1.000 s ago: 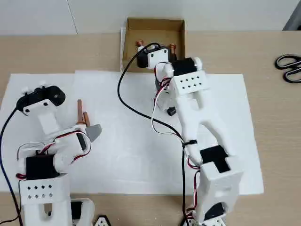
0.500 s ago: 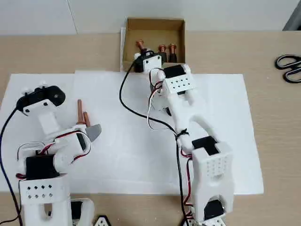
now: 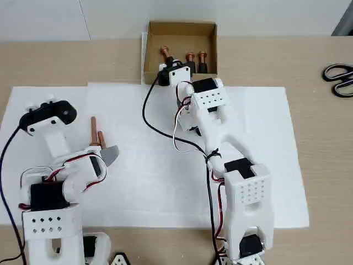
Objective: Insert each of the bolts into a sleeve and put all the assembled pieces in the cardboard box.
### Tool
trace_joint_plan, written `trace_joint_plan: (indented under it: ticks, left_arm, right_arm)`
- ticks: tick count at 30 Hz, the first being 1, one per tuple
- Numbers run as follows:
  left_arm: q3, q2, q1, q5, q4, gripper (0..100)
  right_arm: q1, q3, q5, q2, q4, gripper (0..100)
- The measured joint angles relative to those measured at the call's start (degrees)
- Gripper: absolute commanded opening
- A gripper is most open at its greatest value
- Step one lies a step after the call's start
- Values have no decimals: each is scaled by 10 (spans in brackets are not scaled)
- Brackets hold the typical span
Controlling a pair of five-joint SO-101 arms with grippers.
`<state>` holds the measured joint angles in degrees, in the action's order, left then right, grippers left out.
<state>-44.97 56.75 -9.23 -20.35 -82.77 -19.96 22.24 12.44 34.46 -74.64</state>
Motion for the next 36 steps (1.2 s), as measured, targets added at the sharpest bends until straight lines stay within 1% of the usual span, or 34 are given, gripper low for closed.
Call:
trace_joint_plan:
  ticks: [4,12,18,22,27,32,36]
  left_arm:
    - [0,0,0,0,0,299]
    - [0,0,0,0,0,299]
    - [0,0,0,0,0,299]
    - [0,0,0,0,0,299]
    - [0,0,0,0,0,299]
    - [0,0,0,0,0,299]
    - [0,0,0,0,0,299]
  right_arm:
    - [3,34,0,3,-34,3]
    - [4,218,0,3,-194,3]
    - [25,240,-37,3,-215,3]
    - [44,193,-47,-40,-216,3]
    - [46,106,-48,-172,-216,3]
    - [43,-20,-48,-303,-216,4]
    - [43,-126,-48,-340,-215,4]
